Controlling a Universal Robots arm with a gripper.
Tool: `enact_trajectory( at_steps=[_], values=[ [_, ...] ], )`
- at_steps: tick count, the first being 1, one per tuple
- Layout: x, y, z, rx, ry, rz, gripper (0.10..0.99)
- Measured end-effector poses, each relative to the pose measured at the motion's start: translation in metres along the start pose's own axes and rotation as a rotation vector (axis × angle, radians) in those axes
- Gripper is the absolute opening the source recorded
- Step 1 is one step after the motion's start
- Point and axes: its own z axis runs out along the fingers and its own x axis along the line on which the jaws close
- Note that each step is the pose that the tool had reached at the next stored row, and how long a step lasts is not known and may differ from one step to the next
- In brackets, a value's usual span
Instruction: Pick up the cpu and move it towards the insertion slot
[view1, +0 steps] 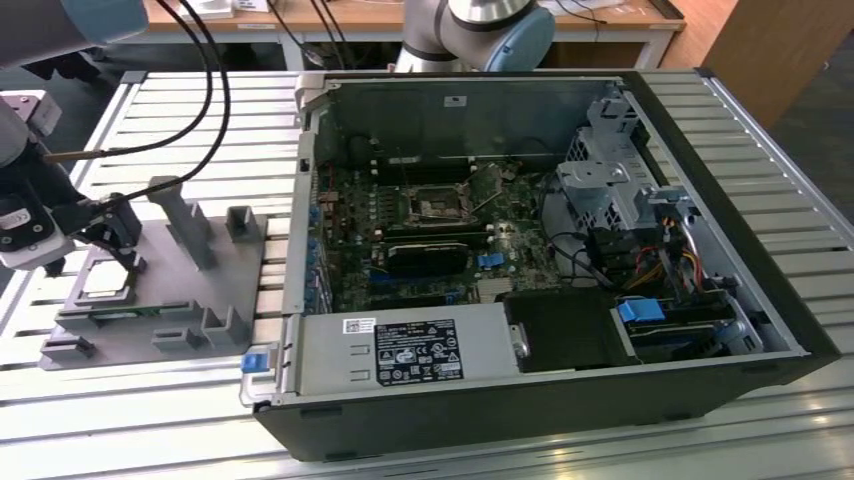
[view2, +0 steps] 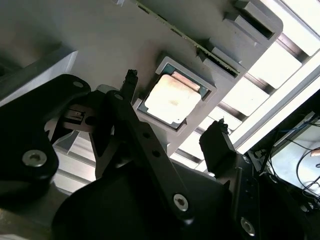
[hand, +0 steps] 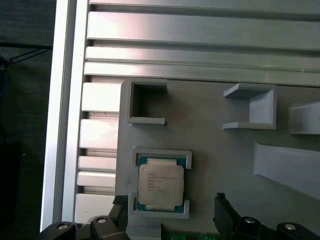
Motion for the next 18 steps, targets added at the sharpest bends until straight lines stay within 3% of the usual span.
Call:
enact_trajectory(
  at_steps=[18],
  values=[
    [0.0009,-0.0019,0.018,-0.001,0.0,0.0,0.78]
  ],
)
